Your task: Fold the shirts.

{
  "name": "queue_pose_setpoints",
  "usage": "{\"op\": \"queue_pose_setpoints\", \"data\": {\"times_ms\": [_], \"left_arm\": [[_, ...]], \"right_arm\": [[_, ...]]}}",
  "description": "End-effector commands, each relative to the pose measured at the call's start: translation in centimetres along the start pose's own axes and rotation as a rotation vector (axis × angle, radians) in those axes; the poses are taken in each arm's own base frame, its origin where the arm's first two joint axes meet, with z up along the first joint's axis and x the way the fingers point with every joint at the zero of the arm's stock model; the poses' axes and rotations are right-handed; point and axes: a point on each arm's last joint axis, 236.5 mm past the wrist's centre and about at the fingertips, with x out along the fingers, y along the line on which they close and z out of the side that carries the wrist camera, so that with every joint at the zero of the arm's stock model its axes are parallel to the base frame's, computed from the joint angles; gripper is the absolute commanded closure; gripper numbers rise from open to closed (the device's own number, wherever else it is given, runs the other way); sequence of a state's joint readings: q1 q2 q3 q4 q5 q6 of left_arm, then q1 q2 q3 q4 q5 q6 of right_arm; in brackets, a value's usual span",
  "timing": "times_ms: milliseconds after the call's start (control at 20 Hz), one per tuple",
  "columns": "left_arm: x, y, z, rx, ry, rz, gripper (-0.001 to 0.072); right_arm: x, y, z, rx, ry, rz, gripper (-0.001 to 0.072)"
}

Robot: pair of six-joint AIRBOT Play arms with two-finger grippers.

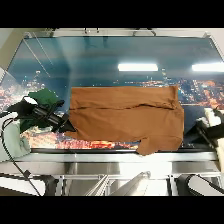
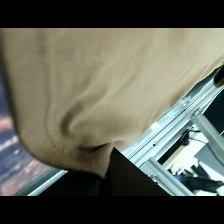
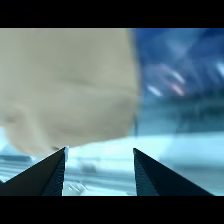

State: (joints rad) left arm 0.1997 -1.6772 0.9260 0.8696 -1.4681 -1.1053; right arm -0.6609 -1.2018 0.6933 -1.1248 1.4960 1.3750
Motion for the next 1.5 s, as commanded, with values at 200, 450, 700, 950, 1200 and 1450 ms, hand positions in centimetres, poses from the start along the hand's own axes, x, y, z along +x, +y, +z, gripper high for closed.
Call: {"op": "queue_pose_setpoints", "data": {"times_ms": [200, 450, 700, 950, 1200, 1450], "left_arm": [[-0.6, 0.0, 0.0, -0.008, -0.009, -0.025, 0.0681], [-0.6, 0.0, -0.1, -0.007, -0.008, -0.026, 0.0681], [-0.7, -0.4, -1.0, -0.007, 0.03, -0.045, 0.0682], [-0.9, -0.8, -3.6, -0.011, 0.141, -0.06, 0.0682], [-1.5, 0.6, -5.4, -0.057, 0.211, -0.015, 0.0682], [-2.9, 1.3, -5.3, -0.118, 0.172, -0.054, 0.0682]], "right_arm": [[7.3, -2.5, -2.2, 0.115, -0.01, 0.032, 0.0232], [6.6, 0.7, 2.2, 0.025, -0.203, 0.174, 0.0346], [5.2, 5.6, 0.2, -0.053, -0.125, 0.377, 0.0691], [2.4, 7.6, -1.1, -0.078, -0.115, 0.397, 0.0692], [-1.5, 7.0, 0.3, -0.084, -0.201, 0.264, 0.0692], [-3.0, 7.1, 0.9, -0.084, -0.244, 0.235, 0.0692]]}}
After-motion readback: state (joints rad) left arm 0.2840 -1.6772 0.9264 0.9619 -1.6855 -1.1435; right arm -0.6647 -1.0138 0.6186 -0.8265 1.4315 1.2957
